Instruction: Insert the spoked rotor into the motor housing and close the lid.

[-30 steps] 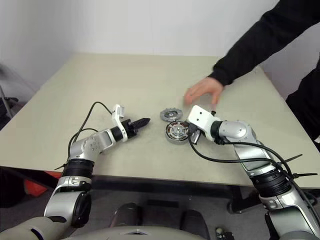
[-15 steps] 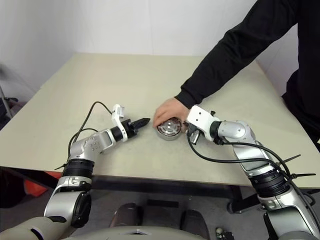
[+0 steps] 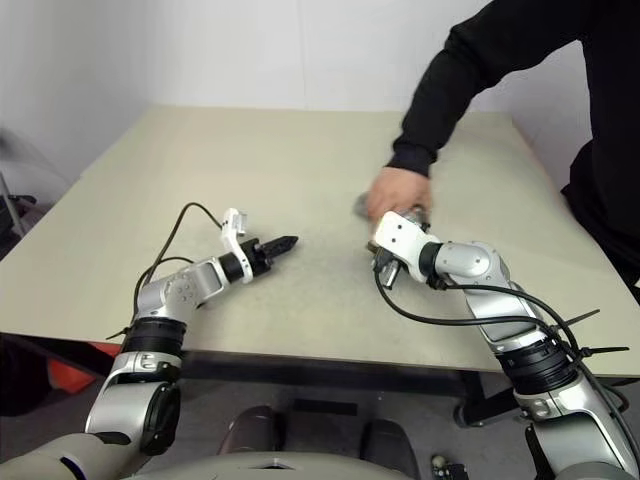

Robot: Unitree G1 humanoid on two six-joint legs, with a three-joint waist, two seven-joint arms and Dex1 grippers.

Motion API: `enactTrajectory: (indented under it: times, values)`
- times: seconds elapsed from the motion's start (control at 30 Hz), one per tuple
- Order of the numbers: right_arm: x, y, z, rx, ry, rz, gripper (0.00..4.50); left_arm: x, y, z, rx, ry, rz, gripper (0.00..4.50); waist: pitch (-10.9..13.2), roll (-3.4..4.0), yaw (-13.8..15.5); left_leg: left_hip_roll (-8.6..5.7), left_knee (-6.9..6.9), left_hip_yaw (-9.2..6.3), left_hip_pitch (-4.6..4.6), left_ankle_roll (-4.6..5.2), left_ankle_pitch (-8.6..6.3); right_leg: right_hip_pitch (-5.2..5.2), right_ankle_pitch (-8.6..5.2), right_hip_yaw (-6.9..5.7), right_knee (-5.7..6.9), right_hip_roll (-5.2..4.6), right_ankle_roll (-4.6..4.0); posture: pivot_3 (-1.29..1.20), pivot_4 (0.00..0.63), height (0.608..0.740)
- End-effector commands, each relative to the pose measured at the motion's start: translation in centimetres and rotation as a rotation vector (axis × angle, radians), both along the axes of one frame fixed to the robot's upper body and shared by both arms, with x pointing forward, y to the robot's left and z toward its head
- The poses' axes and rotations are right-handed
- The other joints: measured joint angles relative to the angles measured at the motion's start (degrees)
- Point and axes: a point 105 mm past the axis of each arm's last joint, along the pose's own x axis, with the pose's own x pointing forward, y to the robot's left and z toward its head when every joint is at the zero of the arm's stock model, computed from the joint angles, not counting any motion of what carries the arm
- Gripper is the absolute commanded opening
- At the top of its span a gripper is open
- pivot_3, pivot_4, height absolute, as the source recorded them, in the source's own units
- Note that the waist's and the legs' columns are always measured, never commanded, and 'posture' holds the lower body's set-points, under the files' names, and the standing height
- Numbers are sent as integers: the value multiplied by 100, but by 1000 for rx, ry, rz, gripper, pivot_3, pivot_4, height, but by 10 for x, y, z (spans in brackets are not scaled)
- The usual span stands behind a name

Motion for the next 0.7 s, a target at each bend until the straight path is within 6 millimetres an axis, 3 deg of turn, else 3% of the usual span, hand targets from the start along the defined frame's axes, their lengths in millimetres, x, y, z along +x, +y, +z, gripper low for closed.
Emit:
enactTrajectory:
  times: [0.03, 0.7]
  values:
    - [3, 2, 12, 5, -49, 14, 0, 2, 3, 10, 7, -49, 1, 1336, 0, 0, 0, 0, 0, 0, 0, 0, 0, 0, 0, 0, 0, 0, 0, 0, 0, 740]
    - [3, 2, 6, -15, -20, 15, 0, 4, 0, 11, 10, -62, -1, 1336, 0, 0, 0, 0, 3, 1, 0, 0, 0, 1, 1, 0, 3, 0, -1, 0, 0, 740]
